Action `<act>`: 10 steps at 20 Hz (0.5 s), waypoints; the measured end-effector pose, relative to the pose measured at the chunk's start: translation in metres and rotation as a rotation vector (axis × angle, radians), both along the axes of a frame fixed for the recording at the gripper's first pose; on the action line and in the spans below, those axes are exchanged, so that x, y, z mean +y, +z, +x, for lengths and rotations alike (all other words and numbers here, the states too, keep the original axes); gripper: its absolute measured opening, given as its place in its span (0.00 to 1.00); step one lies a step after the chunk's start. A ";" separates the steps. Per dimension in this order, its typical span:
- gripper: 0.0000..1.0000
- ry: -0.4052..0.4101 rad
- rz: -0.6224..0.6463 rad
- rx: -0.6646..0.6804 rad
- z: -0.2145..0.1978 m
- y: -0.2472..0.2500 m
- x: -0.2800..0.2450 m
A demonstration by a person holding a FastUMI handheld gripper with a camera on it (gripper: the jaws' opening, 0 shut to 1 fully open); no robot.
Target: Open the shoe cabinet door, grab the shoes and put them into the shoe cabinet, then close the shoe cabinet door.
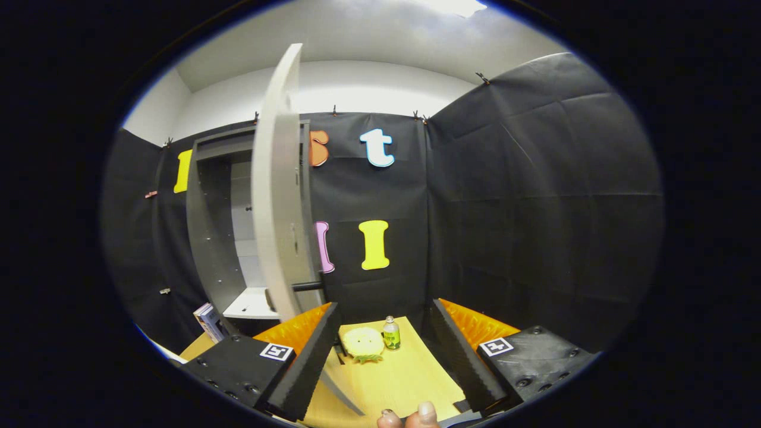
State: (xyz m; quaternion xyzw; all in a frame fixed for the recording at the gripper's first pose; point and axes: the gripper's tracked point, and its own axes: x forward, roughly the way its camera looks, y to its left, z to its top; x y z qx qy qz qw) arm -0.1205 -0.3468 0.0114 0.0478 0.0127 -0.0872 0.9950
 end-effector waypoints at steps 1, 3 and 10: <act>0.98 -0.005 0.008 -0.011 0.007 0.001 -0.006; 0.98 -0.005 0.021 -0.023 0.024 -0.001 -0.017; 0.98 0.025 -0.009 -0.028 0.062 -0.005 -0.016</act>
